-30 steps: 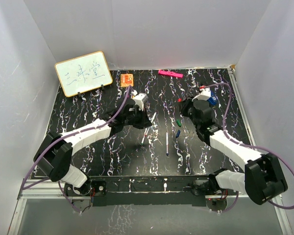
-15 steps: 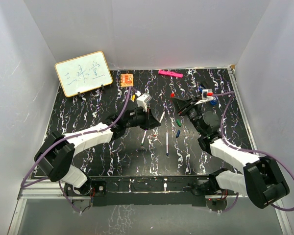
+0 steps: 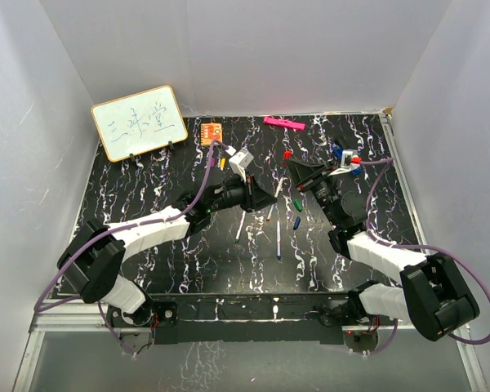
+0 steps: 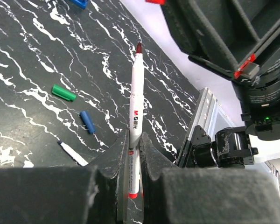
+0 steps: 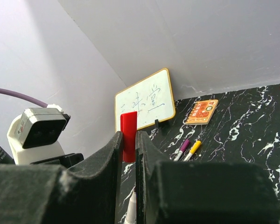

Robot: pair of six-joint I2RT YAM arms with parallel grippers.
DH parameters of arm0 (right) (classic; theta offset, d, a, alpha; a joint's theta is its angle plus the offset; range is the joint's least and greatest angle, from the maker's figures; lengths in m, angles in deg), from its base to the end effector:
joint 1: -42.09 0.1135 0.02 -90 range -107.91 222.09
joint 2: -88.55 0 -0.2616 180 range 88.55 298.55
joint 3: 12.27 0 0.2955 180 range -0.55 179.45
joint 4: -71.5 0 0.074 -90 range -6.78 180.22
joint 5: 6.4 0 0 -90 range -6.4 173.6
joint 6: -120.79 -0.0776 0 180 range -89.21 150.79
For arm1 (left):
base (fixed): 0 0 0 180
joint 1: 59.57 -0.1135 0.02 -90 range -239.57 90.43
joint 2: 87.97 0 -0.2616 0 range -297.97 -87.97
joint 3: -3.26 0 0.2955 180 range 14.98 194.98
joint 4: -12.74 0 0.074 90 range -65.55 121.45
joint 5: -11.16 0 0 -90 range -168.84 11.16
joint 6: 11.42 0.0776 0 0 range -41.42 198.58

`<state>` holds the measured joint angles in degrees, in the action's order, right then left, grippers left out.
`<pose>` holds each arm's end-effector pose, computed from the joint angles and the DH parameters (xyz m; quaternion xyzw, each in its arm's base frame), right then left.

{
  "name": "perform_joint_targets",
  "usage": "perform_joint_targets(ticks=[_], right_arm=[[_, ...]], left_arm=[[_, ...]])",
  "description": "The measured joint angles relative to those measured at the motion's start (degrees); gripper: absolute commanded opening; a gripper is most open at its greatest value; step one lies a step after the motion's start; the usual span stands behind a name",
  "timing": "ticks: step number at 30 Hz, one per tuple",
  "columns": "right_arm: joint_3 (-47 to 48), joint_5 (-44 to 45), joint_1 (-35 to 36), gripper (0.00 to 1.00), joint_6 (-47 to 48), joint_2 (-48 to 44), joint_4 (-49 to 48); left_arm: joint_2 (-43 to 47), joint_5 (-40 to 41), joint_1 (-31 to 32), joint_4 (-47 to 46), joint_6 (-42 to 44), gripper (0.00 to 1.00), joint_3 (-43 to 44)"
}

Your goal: Insert the pens into the pen caps

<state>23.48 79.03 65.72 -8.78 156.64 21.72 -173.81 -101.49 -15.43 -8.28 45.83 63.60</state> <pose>0.2874 0.1325 0.2435 0.0502 0.5900 0.4422 0.6737 0.2755 -0.3090 0.2358 0.2041 0.7031 -0.5268 0.4317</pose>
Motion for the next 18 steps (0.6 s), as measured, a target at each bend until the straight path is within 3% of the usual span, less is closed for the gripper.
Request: perform_joint_targets(ticks=[18], right_arm=[[-0.3, 1.2, 0.3, 0.0, -0.7, -0.4, -0.2]], left_arm=[[0.3, 1.8, 1.0, -6.5, -0.2, 0.0, -3.6]])
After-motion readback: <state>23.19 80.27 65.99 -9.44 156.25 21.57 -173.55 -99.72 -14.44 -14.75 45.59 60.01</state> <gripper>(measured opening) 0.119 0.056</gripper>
